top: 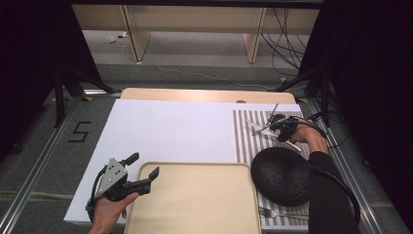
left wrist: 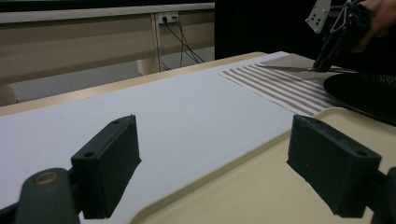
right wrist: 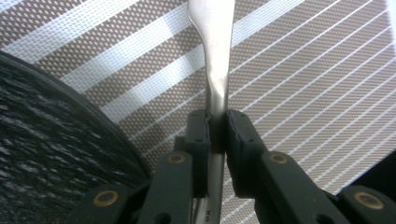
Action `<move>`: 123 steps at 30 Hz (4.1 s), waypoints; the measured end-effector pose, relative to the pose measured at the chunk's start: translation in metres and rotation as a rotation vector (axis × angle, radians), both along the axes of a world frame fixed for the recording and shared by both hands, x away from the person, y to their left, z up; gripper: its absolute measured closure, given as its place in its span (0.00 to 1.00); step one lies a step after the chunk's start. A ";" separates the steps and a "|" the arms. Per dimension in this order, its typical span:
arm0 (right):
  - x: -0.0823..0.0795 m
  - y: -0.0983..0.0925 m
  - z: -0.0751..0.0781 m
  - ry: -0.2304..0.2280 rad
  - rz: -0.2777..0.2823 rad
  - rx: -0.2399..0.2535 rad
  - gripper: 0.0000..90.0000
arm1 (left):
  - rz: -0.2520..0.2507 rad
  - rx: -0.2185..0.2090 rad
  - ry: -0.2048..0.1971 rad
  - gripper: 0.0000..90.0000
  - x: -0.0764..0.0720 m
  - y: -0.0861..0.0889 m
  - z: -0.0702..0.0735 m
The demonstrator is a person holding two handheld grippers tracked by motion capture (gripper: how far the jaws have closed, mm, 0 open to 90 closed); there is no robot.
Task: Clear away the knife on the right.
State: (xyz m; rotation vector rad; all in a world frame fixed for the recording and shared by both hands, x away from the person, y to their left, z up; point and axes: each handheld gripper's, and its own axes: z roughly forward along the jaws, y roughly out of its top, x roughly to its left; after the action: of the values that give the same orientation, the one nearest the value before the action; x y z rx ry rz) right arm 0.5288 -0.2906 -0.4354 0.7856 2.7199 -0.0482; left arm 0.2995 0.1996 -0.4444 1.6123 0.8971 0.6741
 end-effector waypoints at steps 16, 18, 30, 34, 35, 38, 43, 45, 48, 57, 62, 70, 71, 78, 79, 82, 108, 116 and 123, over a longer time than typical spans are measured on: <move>-0.005 -0.001 0.034 -0.037 0.046 0.027 0.90 | 0.005 0.000 0.005 0.18 0.001 0.000 0.000; -0.009 -0.001 0.040 -0.031 0.040 0.070 0.90 | 0.000 -0.001 -0.002 0.18 0.001 0.000 -0.001; -0.042 0.011 0.057 -0.018 0.014 0.321 0.90 | 0.005 -0.001 -0.001 0.18 0.001 0.000 -0.001; -0.057 0.023 0.063 -0.020 0.029 0.368 0.90 | 0.012 0.004 0.006 0.18 0.001 0.000 0.000; -0.062 0.026 0.064 -0.022 0.034 0.384 0.90 | 0.012 0.005 0.006 0.18 0.001 0.000 0.000; -0.073 0.036 0.065 -0.029 0.043 0.420 0.90 | 0.012 0.003 0.004 0.18 0.001 0.000 0.000; -0.089 0.047 0.064 -0.037 0.040 0.484 0.90 | 0.015 0.004 0.001 0.18 0.000 0.001 0.000; -0.095 0.050 0.064 -0.032 0.040 0.511 0.90 | 0.015 0.003 0.000 0.18 0.000 0.001 0.000; -0.106 0.055 0.065 -0.030 0.049 0.533 0.90 | 0.018 0.002 0.004 0.18 0.000 0.001 0.000; -0.137 0.066 0.063 -0.034 0.037 0.616 0.90 | 0.018 0.008 0.000 0.18 0.000 0.001 0.000; -0.151 0.074 0.065 -0.050 0.045 0.645 0.90 | 0.020 0.007 -0.001 0.18 0.000 0.001 0.000; -0.170 0.088 0.062 -0.034 0.059 0.672 0.90 | 0.021 0.005 -0.002 0.18 0.000 0.001 0.001; -0.173 0.090 0.062 -0.032 0.058 0.673 0.90 | 0.020 0.005 -0.003 0.18 0.000 0.001 0.001; -0.188 0.102 0.057 -0.007 0.059 0.686 0.90 | 0.020 0.005 -0.007 0.18 -0.001 0.001 0.001; -0.189 0.103 0.056 0.004 0.071 0.688 0.90 | 0.019 0.004 -0.006 0.18 -0.001 0.002 0.001; -0.193 0.109 0.053 0.006 0.066 0.687 0.90 | 0.020 0.003 -0.008 0.18 0.000 0.002 0.001; -0.231 0.118 0.019 0.112 0.015 0.669 0.90 | 0.022 0.006 -0.006 0.18 0.000 0.003 0.001; -0.239 0.122 0.012 0.126 0.000 0.665 0.90 | 0.024 0.003 -0.007 0.18 0.000 0.003 0.001; -0.246 0.124 0.003 0.145 -0.031 0.637 0.90 | 0.020 0.007 -0.007 0.18 0.000 0.002 0.001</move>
State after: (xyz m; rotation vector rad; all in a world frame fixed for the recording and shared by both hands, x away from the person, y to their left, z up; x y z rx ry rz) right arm 0.2832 -0.1664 -0.4325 1.0130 2.8749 0.8180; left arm 0.2991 0.2020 -0.4438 1.6081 0.9084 0.6970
